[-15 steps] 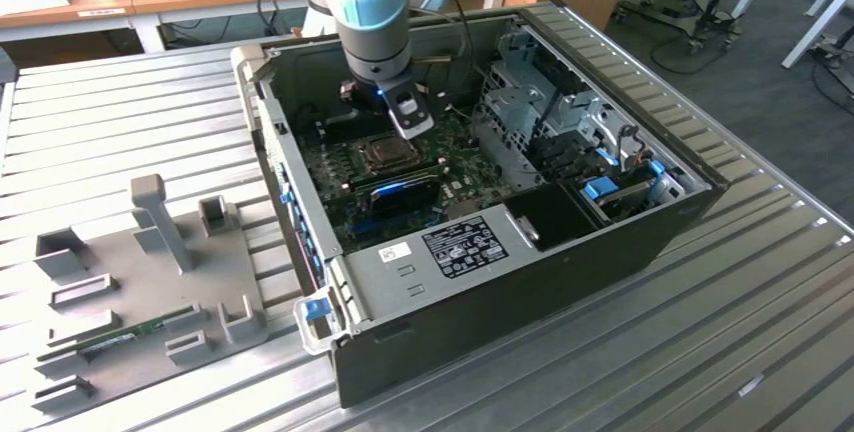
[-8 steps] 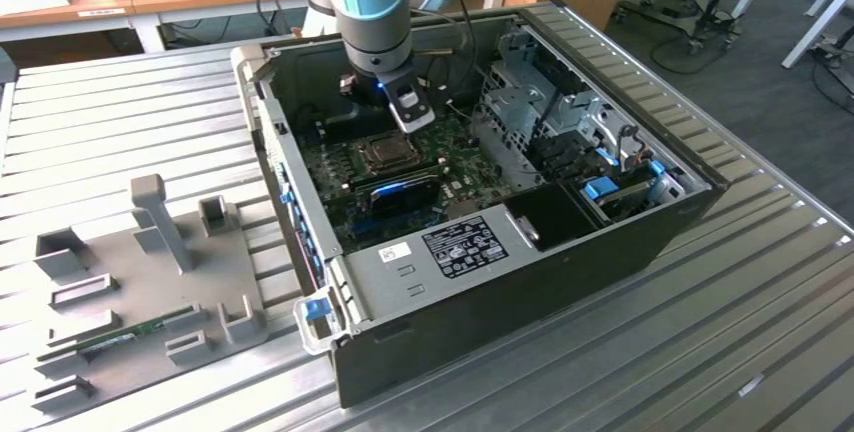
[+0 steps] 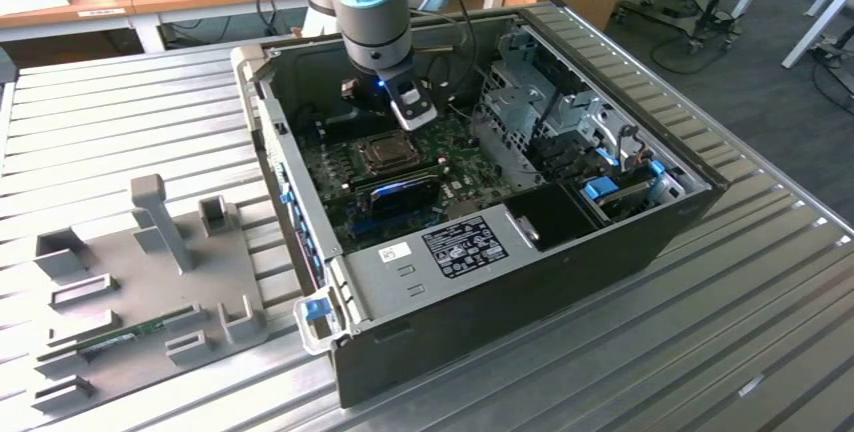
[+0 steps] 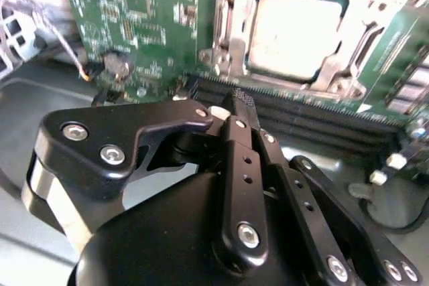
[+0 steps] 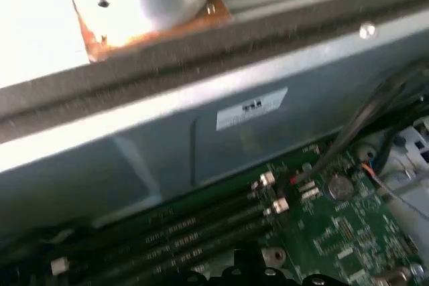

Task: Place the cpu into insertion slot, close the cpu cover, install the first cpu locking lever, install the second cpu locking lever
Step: 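Install the first cpu locking lever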

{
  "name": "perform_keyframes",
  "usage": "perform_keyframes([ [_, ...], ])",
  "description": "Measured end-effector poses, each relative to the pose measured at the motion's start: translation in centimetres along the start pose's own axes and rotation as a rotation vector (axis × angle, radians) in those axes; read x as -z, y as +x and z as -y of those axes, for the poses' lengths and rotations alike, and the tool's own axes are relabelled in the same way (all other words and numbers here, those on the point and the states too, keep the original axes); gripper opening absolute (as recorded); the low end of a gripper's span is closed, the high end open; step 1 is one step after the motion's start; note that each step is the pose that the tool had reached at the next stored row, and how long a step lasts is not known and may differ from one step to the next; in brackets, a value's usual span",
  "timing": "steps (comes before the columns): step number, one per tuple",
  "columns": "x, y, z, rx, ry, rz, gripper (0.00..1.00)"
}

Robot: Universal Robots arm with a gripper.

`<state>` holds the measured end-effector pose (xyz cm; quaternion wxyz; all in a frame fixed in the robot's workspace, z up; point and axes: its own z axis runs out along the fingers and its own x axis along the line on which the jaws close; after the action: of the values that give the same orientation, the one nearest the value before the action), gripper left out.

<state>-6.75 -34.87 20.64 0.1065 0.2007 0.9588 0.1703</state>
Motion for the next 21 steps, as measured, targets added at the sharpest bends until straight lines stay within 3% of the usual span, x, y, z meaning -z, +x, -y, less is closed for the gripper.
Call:
perform_keyframes([
  [6, 0.03, -0.01, 0.00, 0.023, 0.1028, 0.0201, 0.10],
  [7, 0.02, -0.01, -0.01, 0.025, 0.1102, 0.0218, 0.10],
  [14, 0.02, -0.01, -0.01, 0.026, 0.1121, 0.0222, 0.10],
  [15, 0.02, -0.03, -0.02, 0.026, 0.1159, 0.0209, 0.10],
  [18, -0.02, -0.17, -0.07, 0.025, 0.1373, 0.0068, 0.10],
  [21, -0.06, -0.29, -0.12, 0.026, 0.1642, -0.0137, 0.10],
])
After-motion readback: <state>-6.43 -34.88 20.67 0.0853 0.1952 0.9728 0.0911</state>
